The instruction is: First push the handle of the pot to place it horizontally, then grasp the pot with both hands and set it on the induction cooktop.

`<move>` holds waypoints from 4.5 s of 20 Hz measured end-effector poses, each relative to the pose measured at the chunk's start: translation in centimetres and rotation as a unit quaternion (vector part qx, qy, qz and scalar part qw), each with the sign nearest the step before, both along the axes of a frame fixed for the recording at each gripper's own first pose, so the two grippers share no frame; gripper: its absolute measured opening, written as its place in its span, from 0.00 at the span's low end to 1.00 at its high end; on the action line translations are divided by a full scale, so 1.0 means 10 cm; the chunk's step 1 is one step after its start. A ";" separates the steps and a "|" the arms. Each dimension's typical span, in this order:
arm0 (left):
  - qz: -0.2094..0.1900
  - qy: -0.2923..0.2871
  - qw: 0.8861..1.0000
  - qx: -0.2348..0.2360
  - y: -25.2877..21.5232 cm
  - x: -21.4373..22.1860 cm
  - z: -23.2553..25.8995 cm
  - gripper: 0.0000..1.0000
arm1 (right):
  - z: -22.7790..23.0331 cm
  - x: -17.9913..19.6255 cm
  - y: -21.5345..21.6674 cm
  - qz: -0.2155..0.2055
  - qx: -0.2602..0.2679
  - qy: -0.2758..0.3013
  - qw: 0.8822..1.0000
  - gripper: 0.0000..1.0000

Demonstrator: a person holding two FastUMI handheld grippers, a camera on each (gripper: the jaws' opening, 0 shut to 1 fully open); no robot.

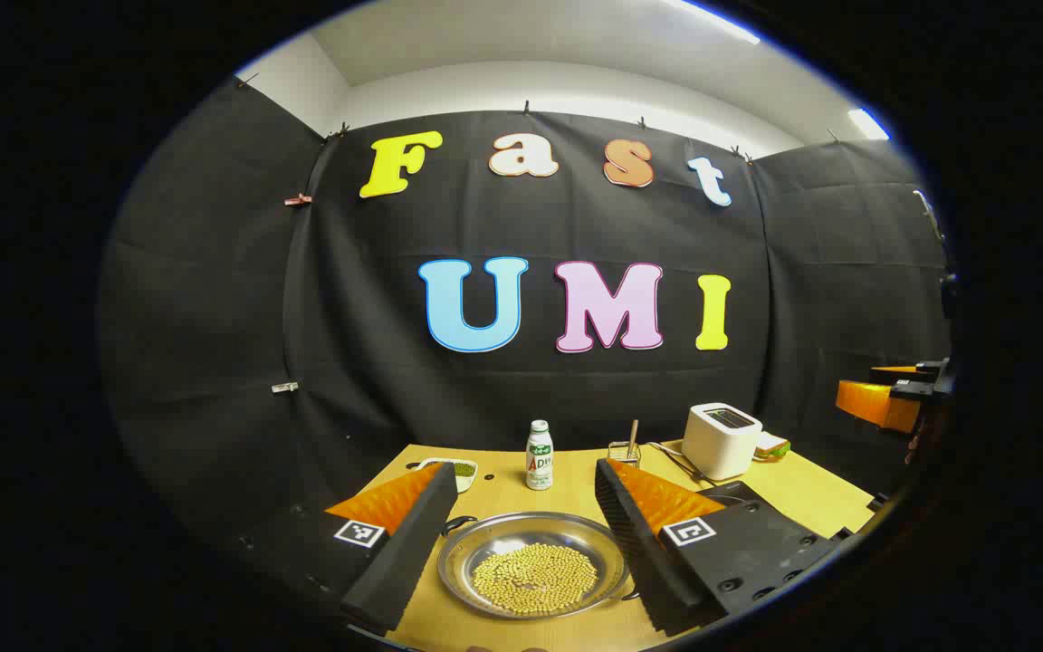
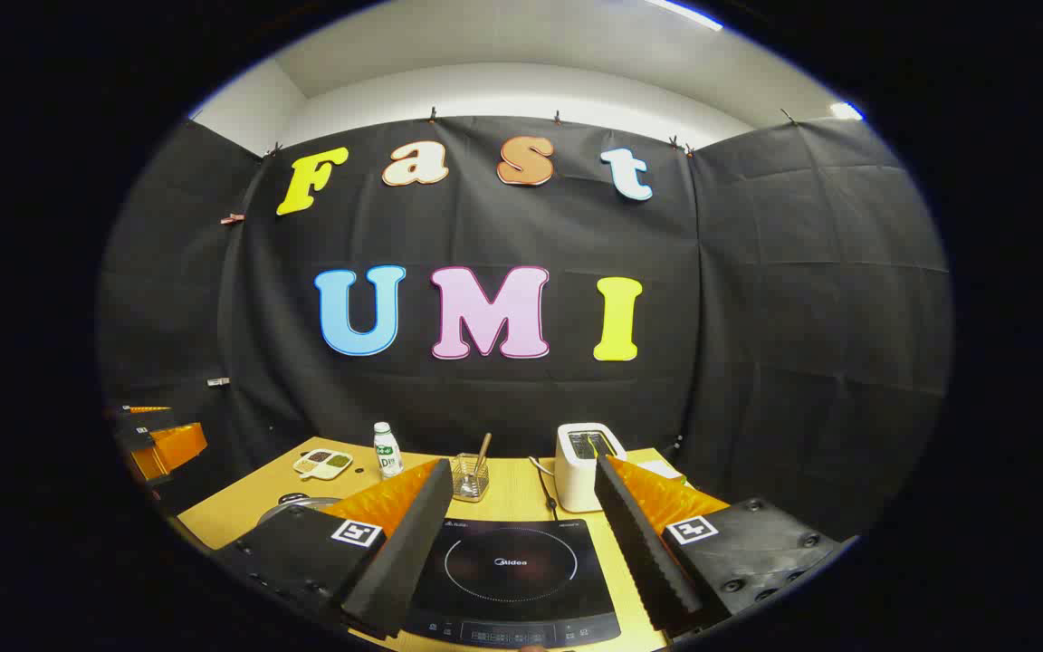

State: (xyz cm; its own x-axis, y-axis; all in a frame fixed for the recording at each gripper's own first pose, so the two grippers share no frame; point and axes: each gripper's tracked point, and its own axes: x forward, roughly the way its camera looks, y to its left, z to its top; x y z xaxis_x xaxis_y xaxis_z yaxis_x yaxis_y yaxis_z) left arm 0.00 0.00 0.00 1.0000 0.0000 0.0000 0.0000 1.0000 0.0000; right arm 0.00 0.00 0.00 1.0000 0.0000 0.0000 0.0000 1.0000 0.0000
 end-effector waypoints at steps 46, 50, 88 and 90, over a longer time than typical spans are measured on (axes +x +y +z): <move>-0.121 0.212 0.970 0.008 -0.57 0.00 -1.33 0.14 | -0.29 0.30 0.14 0.029 0.001 0.061 0.998 0.98; -0.137 0.265 0.954 0.021 -0.76 0.02 -1.68 0.05 | -0.34 0.44 0.16 0.057 0.022 0.072 0.996 0.98; -0.183 0.459 0.865 0.083 -1.65 0.84 -3.05 0.05 | -0.48 0.62 -1.00 0.010 0.020 0.077 0.997 0.97; -0.184 0.456 0.866 0.086 -1.68 0.92 -3.05 0.05 | -0.49 0.63 -1.04 0.004 0.021 0.078 0.997 0.97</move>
